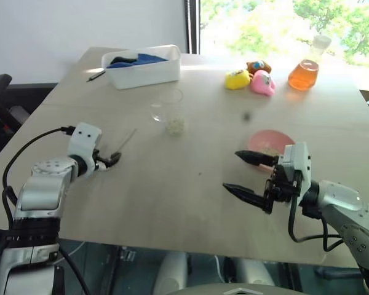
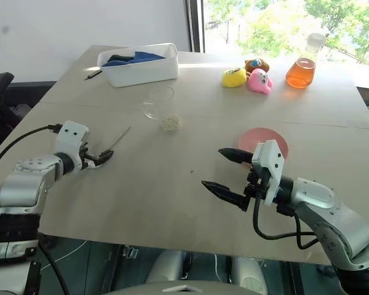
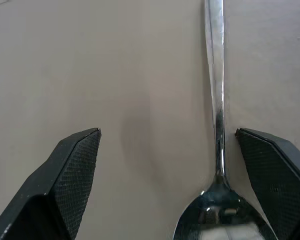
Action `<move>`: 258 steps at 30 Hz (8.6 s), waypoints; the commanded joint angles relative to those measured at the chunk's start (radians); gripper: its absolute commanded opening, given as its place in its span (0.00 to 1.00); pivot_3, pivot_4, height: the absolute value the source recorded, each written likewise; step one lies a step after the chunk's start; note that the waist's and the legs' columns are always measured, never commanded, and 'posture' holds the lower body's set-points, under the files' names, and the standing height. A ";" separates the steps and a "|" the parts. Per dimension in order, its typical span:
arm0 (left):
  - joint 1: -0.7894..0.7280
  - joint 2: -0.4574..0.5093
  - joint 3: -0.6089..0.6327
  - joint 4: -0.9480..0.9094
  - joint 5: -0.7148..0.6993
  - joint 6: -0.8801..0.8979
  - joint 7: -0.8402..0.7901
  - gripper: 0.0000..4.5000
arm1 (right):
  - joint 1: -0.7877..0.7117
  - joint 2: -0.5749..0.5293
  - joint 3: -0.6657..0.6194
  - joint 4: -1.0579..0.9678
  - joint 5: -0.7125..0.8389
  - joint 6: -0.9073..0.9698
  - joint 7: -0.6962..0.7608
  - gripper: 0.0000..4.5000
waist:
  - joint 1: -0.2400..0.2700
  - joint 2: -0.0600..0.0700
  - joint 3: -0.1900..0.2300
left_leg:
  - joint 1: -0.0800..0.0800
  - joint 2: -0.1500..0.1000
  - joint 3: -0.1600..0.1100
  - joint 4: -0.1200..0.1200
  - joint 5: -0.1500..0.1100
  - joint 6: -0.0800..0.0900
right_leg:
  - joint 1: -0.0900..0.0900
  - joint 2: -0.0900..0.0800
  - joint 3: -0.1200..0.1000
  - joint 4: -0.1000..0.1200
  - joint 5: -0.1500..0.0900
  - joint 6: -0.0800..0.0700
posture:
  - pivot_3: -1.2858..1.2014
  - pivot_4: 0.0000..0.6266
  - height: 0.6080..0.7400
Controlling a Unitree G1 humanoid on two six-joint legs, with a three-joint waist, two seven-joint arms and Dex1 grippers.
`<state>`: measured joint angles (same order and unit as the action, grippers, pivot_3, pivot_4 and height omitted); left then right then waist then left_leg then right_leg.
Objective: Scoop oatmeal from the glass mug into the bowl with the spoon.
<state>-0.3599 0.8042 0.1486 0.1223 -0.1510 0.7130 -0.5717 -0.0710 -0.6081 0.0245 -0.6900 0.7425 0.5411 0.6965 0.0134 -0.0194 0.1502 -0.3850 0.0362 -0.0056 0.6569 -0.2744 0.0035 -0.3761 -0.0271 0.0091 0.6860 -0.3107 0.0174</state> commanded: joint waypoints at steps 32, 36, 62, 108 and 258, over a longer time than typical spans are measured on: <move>0.305 -0.249 0.265 -0.125 -0.176 -0.374 0.026 0.01 | 0.014 0.046 -0.040 0.006 -0.046 -0.031 -0.038 1.00 | -0.038 0.008 -0.005 | 0.004 0.002 0.003 0.006 0.000 0.000 | 0.000 0.000 0.006 0.009 0.000 0.000 | 0.52 0.24 1.00; 0.530 -0.362 0.272 -0.403 -0.221 -0.476 0.012 0.01 | -0.004 -0.052 -0.018 0.030 -0.091 0.050 -0.022 1.00 | -0.030 0.005 -0.004 | -0.001 0.000 0.005 0.007 -0.001 0.001 | -0.002 -0.007 0.006 0.004 0.000 0.001 | 0.52 0.24 1.00; 0.509 -0.330 -0.243 -0.698 -0.104 -0.542 -0.101 0.01 | -0.314 0.388 -0.088 0.261 0.466 0.574 -0.548 1.00 | -0.028 0.003 0.002 | -0.014 0.000 0.002 0.009 -0.001 0.002 | -0.010 -0.004 0.002 0.002 0.002 0.003 | 0.52 0.24 1.00; 0.225 -0.351 0.041 -0.166 0.115 -0.696 0.314 0.79 | -0.310 0.447 -0.110 0.290 0.440 0.456 -0.684 0.00 | -0.024 0.003 0.004 | -0.013 0.000 0.001 0.012 -0.001 0.002 | -0.010 0.003 0.001 0.008 0.002 0.003 | 0.52 0.24 1.00; -0.304 -0.632 -0.144 0.256 0.043 -0.763 0.169 0.01 | -0.647 0.594 -0.468 0.409 0.234 0.598 -0.863 0.00 | -0.027 0.001 0.003 | -0.031 -0.003 0.009 0.021 0.003 -0.002 | -0.030 -0.003 0.007 0.015 0.005 0.008 | 0.52 0.24 1.00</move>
<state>-0.6355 0.1738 -0.0270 0.3977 -0.0829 -0.0101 -0.4087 -0.7122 -0.0153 -0.4135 -0.2677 0.9345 1.1299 -0.1281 -0.0137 -0.0188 0.1534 -0.4162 0.0330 0.0031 0.6782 -0.2713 0.0020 -0.4056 -0.0297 0.0161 0.7006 -0.3061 0.0250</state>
